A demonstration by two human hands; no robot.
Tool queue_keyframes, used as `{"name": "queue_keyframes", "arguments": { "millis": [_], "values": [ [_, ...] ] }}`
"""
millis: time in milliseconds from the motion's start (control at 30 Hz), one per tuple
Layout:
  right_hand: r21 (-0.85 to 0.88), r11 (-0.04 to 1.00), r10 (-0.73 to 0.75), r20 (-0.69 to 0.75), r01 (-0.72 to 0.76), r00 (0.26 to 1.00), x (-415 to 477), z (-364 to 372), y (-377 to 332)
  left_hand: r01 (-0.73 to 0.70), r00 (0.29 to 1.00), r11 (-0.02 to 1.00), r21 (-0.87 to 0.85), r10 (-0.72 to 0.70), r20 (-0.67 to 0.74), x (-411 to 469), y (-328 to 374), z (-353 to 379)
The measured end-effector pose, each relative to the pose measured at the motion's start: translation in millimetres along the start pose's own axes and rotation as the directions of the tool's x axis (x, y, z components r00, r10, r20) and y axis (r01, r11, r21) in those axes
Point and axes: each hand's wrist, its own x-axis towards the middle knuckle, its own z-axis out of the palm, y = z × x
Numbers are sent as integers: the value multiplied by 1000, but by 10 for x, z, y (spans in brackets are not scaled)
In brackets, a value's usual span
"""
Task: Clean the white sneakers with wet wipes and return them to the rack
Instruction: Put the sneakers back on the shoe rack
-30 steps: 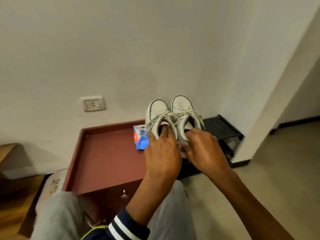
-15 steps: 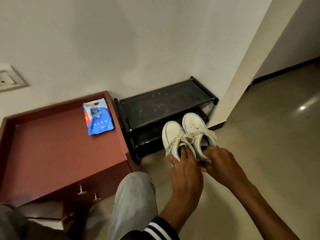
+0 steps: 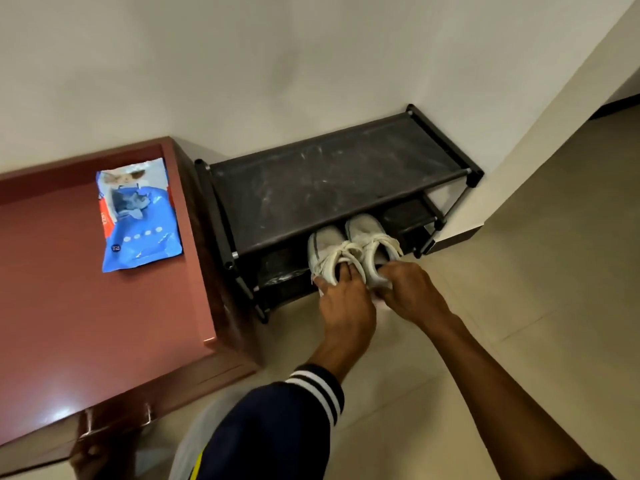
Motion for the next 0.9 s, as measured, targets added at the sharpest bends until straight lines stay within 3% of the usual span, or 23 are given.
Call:
{"name": "queue_keyframes", "arguments": {
  "millis": [200, 367, 600, 900],
  "values": [
    [79, 997, 7, -65, -2, 998, 813, 238, 60, 54, 990, 998, -18, -56, -127, 795, -281, 109],
    [14, 999, -47, -80, 48, 996, 1104, 473, 185, 40, 978, 997, -63, -52, -202, 1072, -477, 191],
    [30, 998, -59, -20, 59, 998, 1238, 778, 279, 91, 987, 987, 131, -72, -146, 1216, -666, 284],
    [34, 999, 6, -38, -5, 999, 1369, 783, 260, 54, 987, 992, 111, -36, -157, 1271, -651, 346]
  ]
}}
